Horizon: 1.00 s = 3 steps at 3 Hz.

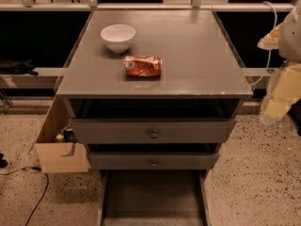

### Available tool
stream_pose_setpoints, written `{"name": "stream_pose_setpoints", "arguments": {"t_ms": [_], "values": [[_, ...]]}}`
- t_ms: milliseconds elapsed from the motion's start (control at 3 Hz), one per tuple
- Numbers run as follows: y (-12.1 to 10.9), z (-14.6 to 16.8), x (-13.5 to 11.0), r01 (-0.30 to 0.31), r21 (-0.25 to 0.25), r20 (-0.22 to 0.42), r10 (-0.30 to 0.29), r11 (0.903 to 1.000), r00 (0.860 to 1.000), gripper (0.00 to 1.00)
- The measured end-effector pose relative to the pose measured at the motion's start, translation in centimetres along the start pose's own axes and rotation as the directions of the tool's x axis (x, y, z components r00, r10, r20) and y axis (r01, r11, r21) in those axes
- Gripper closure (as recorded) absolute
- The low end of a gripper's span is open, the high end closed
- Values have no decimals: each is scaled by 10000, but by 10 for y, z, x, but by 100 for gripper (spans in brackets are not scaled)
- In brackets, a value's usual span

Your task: Place coke can into bottom drawer

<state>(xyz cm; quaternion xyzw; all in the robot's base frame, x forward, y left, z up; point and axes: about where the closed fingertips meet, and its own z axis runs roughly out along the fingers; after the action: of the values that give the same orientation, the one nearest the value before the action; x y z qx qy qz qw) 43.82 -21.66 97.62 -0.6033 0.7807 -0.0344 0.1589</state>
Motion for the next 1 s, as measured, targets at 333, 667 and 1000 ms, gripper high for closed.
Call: {"name": "stream_pose_setpoints", "arguments": {"t_ms": [333, 667, 1000], "values": [[-4, 1, -4, 14, 48, 92, -14, 10000, 10000, 0], [-26, 16, -29, 116, -161, 890, -101, 9998, 9960, 0], [-62, 45, -86, 377, -739, 2825, -154, 9966, 9592, 0]]}}
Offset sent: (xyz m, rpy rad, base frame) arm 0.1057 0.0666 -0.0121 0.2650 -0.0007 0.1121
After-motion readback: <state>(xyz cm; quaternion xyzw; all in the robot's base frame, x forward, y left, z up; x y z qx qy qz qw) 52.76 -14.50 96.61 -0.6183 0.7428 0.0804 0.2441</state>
